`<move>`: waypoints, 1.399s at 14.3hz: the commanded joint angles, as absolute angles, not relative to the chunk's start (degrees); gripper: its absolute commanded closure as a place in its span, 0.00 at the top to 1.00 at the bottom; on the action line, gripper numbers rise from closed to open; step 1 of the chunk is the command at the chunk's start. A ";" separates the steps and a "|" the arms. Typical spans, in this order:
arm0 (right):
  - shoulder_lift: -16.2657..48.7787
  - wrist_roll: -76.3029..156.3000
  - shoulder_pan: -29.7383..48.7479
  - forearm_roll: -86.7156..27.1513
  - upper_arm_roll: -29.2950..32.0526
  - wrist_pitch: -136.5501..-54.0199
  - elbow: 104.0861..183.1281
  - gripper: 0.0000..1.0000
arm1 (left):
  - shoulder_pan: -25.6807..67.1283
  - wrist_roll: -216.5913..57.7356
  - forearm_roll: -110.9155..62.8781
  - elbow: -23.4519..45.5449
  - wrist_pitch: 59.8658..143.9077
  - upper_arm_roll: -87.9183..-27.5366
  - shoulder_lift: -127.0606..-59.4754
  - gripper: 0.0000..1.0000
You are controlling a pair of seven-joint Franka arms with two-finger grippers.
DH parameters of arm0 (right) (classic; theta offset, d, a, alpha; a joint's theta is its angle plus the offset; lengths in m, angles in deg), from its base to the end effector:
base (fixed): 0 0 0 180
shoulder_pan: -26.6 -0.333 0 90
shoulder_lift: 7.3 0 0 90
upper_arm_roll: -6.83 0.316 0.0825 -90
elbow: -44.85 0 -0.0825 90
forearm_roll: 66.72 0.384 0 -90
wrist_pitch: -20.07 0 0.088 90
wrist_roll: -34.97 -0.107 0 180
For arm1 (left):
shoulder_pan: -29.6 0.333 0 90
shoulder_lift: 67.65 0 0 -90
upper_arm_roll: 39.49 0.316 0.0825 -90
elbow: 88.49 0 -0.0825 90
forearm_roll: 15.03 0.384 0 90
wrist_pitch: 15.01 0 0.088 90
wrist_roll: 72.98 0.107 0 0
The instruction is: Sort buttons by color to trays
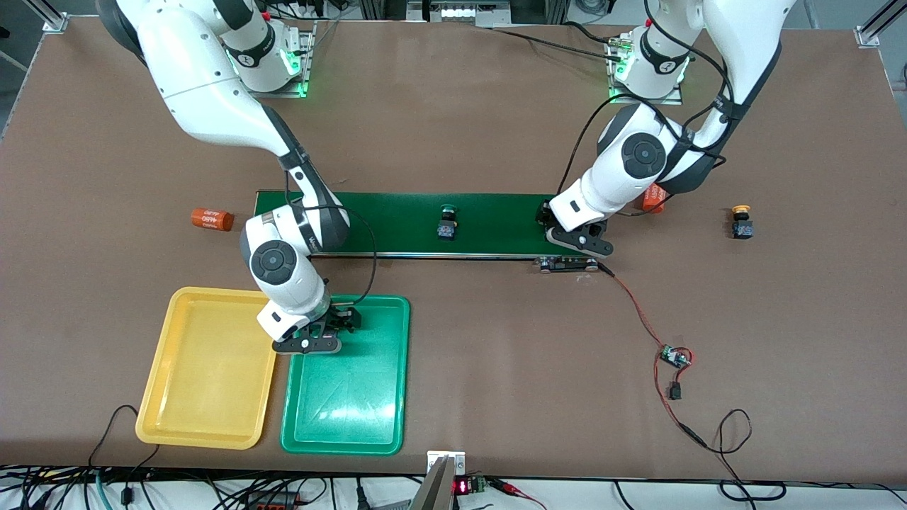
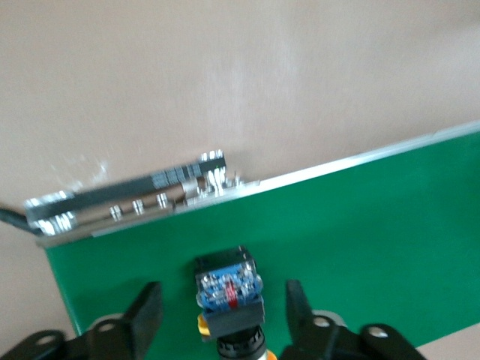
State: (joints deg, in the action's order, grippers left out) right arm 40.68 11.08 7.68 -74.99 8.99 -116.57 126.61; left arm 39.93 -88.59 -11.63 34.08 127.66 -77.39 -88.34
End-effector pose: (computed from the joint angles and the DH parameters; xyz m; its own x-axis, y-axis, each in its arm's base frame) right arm 0.6914 0.2590 0.2059 0.9893 0.0374 0.1411 0.0338 -0.9990 0.0282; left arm 0.5143 -0.2624 0.2757 0.9770 -0.2126 0.0184 -0.2121 -0.9584 0.1908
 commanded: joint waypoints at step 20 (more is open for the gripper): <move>17.58 -12.05 5.68 -69.79 24.14 -97.43 139.67 1.00 | 58.43 -63.05 -11.16 51.16 118.05 -71.13 -75.12 1.00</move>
